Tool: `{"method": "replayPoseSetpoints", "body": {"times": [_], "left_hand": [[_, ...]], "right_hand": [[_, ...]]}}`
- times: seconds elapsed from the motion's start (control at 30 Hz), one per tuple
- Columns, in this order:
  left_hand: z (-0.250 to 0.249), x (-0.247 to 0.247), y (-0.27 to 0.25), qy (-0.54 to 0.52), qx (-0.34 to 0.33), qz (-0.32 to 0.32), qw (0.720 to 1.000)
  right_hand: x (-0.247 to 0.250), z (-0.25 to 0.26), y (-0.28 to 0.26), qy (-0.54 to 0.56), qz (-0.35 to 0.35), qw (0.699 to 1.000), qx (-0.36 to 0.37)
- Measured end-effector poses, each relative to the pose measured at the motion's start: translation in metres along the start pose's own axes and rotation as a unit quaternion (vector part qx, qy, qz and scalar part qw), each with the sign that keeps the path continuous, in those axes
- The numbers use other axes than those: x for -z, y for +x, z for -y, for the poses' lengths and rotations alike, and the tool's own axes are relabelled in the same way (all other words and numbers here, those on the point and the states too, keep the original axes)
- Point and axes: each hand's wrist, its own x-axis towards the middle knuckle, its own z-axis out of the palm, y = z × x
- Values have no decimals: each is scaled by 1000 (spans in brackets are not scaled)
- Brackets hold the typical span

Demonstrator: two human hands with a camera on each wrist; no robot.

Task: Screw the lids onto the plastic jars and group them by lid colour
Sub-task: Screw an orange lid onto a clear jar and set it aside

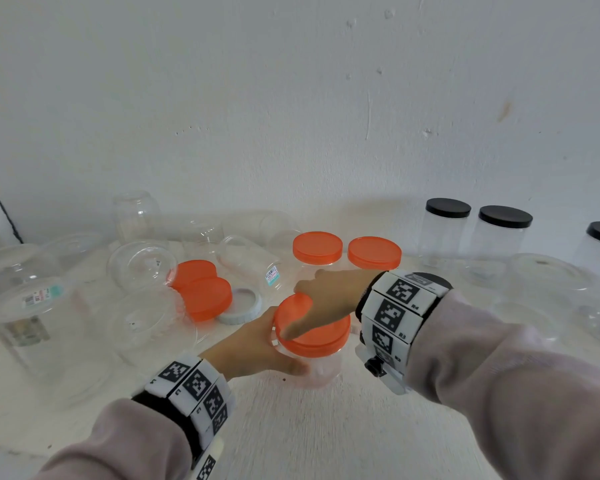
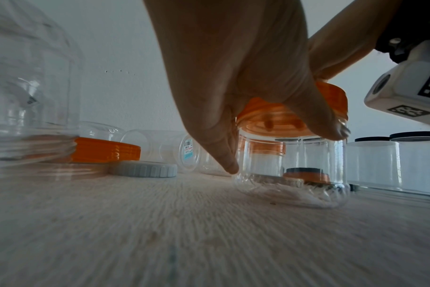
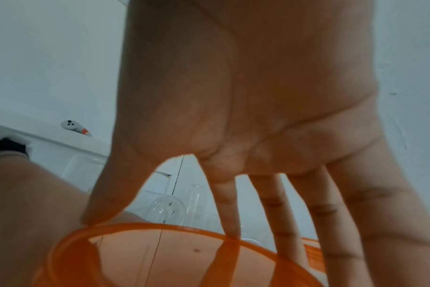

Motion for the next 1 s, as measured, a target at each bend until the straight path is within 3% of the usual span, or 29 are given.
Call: {"method": "replayPoseSetpoints", "body": {"times": [0.1, 0.27, 0.53, 0.8, 1.0], "left_hand": [[1, 0, 0, 3, 1, 0, 1000], [2, -1, 0, -5, -7, -1, 1000], [1, -1, 0, -8, -11, 4, 1000], [1, -1, -1, -2, -4, 2, 1000], [3, 0, 0, 7, -4, -3, 1000]], "right_hand": [[2, -2, -1, 7, 12, 1000, 2], [5, -2, -5, 52, 38, 996, 67], [-1, -3, -5, 19, 4, 1000, -3], [1, -2, -7, 54, 23, 995, 75], [-7, 1, -2, 20, -3, 1000, 21]]}}
